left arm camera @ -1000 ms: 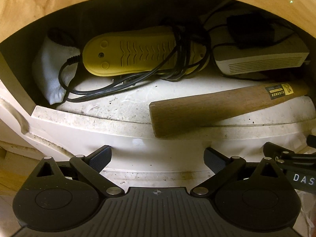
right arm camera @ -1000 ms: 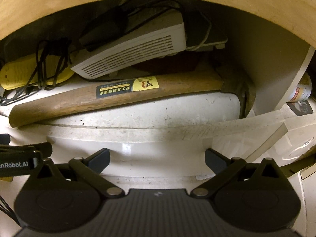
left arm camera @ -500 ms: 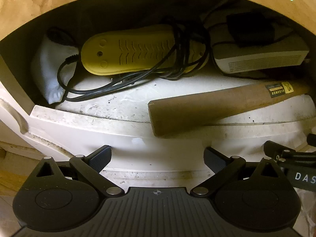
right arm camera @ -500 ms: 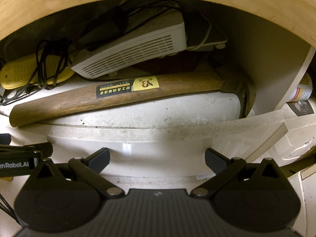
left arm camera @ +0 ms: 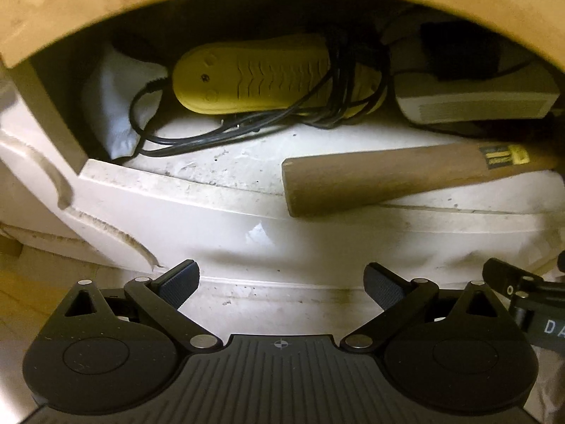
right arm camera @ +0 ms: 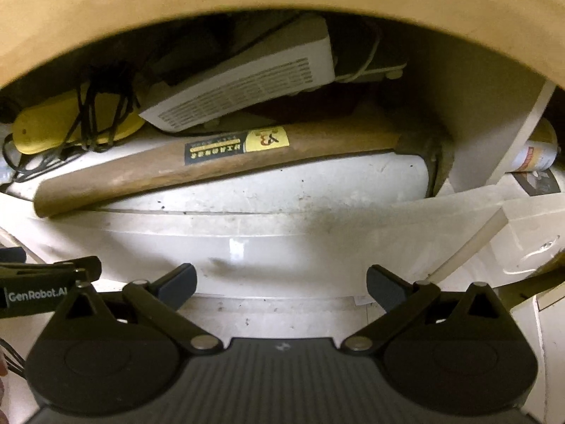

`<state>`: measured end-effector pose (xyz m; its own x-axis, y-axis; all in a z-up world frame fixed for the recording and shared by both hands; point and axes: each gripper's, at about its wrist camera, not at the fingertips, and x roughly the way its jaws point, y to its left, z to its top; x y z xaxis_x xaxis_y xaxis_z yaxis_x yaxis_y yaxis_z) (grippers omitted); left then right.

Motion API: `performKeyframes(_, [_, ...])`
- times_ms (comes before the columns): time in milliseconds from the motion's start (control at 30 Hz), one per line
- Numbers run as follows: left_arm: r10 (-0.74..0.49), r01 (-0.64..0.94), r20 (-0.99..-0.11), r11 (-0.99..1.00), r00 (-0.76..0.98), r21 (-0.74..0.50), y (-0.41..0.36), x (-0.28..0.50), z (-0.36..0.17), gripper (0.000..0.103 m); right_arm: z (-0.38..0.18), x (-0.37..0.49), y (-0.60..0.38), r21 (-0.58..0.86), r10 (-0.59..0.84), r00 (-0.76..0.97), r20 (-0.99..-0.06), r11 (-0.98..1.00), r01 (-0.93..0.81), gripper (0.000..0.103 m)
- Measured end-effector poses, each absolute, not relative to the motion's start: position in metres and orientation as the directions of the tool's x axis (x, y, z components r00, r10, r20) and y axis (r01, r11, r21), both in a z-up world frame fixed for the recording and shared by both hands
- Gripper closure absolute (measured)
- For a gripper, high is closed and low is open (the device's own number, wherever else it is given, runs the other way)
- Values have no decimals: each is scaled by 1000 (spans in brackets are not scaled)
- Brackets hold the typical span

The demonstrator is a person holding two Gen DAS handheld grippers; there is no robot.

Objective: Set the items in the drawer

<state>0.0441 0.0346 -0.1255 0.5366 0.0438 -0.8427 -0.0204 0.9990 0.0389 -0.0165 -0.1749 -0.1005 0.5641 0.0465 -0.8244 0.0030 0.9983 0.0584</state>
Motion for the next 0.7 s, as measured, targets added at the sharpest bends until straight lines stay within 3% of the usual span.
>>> performKeyframes(367, [4, 5, -821, 1000, 570, 8, 13, 88, -92, 0, -75, 32, -181, 64, 64, 573, -817, 998, -21, 0])
performKeyframes(700, [12, 65, -798, 996, 603, 64, -4, 55, -62, 0, -47, 54, -184, 61, 72, 580, -812, 997, -38, 0])
